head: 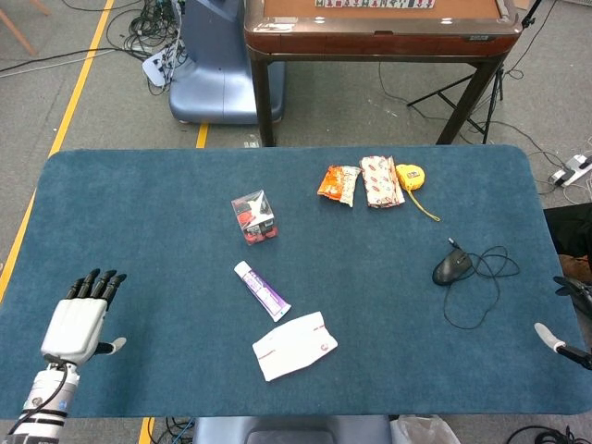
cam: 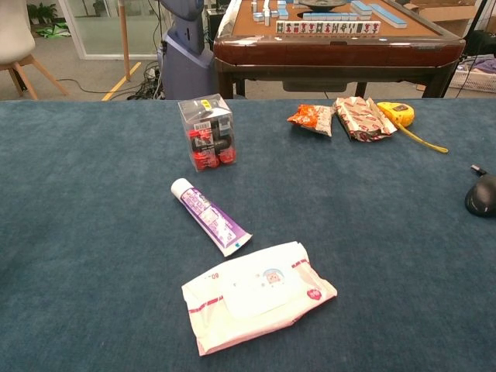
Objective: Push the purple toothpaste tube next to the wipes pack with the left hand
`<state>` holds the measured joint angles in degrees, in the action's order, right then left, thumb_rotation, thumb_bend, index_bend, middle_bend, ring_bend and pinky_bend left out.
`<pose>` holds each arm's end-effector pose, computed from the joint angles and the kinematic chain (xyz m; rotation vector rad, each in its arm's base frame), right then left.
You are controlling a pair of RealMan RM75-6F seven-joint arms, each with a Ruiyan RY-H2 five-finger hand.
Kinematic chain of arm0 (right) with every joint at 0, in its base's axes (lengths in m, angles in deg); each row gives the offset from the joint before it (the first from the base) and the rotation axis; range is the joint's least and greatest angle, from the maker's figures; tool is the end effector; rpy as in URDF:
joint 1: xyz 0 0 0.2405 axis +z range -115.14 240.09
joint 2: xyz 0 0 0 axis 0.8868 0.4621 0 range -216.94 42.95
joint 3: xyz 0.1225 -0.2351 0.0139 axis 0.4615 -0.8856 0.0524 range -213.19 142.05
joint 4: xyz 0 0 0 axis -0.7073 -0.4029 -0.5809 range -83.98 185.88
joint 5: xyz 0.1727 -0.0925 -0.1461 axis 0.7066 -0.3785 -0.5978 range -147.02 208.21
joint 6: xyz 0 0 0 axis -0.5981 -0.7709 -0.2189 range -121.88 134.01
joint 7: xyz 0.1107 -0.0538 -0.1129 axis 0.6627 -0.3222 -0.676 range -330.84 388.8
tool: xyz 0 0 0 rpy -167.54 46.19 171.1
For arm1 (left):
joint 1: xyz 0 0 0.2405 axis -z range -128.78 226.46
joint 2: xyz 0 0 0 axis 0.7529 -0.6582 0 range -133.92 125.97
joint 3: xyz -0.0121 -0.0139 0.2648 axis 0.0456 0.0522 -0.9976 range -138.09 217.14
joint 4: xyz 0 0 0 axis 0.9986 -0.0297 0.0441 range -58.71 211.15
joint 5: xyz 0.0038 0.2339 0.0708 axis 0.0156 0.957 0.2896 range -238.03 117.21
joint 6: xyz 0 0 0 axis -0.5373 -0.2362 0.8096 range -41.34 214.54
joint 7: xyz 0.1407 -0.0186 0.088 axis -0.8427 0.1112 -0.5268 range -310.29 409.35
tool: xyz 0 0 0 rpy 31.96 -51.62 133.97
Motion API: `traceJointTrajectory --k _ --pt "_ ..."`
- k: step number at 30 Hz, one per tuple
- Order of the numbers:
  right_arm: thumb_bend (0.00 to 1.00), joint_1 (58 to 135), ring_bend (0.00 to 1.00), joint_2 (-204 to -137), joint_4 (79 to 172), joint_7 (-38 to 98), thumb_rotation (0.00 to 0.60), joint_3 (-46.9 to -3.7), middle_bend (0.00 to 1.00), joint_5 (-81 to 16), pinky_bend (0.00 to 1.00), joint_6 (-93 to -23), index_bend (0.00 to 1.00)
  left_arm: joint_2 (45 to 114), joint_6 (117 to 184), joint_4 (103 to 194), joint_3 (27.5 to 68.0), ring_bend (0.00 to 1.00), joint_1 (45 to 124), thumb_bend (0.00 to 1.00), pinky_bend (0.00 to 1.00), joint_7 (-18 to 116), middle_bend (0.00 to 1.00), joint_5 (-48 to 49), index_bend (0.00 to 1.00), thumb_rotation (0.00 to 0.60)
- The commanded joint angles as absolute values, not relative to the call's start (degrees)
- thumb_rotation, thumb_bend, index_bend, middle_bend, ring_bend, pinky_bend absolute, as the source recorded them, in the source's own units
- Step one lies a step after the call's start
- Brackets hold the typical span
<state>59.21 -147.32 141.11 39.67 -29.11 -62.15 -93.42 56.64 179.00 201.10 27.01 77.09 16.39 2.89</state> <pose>-0.3310 -0.1693 0.1966 1.2337 -0.7553 1.1241 -0.2164 0.2230 0.1040 -1.5318 -0.9107 -0.6507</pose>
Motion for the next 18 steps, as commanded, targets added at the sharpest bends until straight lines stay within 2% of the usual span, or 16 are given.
traceJointTrajectory --k 1,9,12,16,18 --pt "0.00 59.6 0.30 -147.8 141.3 38.5 0.600 -29.4 0.43 -62.5 0.36 -92.8 0.30 53.9 182.9 197.4 26.5 0.06 71.0 0.00 0.14 26.1 0.14 9.8 0.18 0.600" --pt "0.00 60.7 0.30 -148.7 141.5 35.7 0.600 -29.9 0.43 -62.3 0.36 -90.9 0.30 54.4 184.9 190.7 29.0 0.14 65.0 0.00 0.21 35.8 0.27 14.7 0.32 0.600" --pt "0.00 61.0 0.30 -148.9 141.7 34.8 0.600 -30.0 0.43 -62.2 0.36 -90.4 0.30 54.8 184.6 189.1 29.5 0.19 63.6 0.00 0.28 36.2 0.34 16.1 0.31 0.600" --pt "0.00 61.3 0.30 -149.1 141.7 34.2 0.600 -30.1 0.43 -62.0 0.36 -89.9 0.30 55.4 184.8 186.6 30.1 0.22 61.8 0.00 0.36 37.2 0.36 18.4 0.30 0.600" --pt "0.00 61.3 0.30 -149.2 141.7 34.0 0.600 -30.1 0.43 -61.9 0.36 -89.8 0.30 55.6 184.9 185.5 30.3 0.22 61.0 0.00 0.37 37.2 0.35 19.0 0.34 0.600"
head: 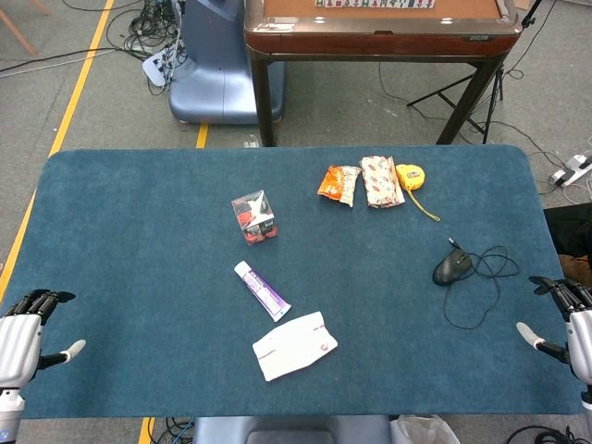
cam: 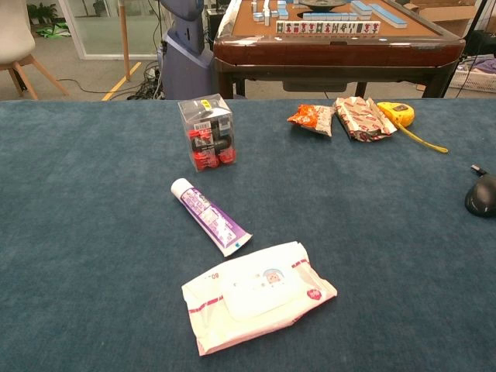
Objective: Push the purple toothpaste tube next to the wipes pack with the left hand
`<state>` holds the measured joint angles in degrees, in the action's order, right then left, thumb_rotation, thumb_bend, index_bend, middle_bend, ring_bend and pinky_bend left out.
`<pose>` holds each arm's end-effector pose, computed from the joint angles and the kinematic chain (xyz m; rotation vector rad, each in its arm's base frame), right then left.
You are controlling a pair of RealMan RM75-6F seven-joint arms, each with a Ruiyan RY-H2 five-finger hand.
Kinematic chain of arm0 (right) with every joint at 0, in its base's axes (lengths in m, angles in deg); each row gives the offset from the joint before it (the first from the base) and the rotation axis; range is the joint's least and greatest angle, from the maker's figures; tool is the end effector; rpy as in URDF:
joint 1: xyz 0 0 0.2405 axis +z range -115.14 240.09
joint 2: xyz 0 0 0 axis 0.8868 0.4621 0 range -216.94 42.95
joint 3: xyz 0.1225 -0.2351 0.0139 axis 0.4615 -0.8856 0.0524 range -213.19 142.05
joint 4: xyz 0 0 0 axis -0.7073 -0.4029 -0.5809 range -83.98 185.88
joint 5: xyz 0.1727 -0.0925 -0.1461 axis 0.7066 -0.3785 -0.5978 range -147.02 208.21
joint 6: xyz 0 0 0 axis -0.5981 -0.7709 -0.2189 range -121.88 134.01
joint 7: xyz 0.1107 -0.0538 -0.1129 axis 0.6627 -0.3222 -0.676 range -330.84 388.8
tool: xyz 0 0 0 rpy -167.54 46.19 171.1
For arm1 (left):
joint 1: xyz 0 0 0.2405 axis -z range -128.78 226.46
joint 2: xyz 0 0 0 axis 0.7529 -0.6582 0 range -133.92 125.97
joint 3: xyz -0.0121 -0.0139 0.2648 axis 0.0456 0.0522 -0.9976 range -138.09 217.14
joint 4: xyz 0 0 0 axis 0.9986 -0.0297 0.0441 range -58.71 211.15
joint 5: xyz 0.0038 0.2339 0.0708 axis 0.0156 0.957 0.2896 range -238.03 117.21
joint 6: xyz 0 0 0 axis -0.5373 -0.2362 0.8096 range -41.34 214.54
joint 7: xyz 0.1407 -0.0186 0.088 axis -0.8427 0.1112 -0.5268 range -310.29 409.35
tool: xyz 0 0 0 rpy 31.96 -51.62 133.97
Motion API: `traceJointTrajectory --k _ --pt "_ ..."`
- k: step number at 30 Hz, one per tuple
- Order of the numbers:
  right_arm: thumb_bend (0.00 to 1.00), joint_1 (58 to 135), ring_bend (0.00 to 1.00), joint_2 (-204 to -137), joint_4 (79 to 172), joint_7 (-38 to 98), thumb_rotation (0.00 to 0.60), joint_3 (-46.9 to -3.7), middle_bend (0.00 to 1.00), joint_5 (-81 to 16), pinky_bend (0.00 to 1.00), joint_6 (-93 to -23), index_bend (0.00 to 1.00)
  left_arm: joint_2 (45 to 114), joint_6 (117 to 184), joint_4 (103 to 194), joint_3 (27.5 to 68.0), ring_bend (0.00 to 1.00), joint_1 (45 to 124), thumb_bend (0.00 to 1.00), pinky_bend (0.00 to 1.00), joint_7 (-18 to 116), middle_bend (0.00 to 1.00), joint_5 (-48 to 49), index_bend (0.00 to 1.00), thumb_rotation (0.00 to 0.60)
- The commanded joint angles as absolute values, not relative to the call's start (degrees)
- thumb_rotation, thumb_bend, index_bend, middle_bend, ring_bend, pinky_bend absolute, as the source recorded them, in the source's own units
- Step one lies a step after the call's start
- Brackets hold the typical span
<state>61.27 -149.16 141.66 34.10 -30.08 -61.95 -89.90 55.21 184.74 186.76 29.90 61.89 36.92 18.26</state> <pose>-0.3277 -0.1800 0.1740 1.2934 -0.7619 1.0550 -0.2757 0.1905 0.1444 -1.3394 -0.8839 -0.8797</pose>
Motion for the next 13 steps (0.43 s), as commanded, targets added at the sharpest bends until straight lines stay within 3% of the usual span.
traceJointTrajectory --k 1,4,13 --pt "0.00 61.3 0.30 -149.2 141.6 34.0 0.600 -30.2 0.43 -61.9 0.36 -89.8 0.30 55.7 184.8 184.8 30.5 0.22 60.4 0.00 0.37 37.3 0.35 19.3 0.38 0.600" --pt "0.00 61.3 0.30 -149.2 141.6 33.8 0.600 -30.2 0.43 -62.1 0.36 -90.1 0.30 55.8 183.9 182.6 30.6 0.22 59.4 0.00 0.37 39.1 0.34 20.2 0.42 0.600" --pt "0.00 61.3 0.30 -149.0 141.6 33.7 0.600 -30.1 0.42 -62.2 0.36 -90.8 0.30 54.8 179.6 180.3 32.1 0.23 58.1 0.00 0.40 41.1 0.33 19.8 0.41 0.600"
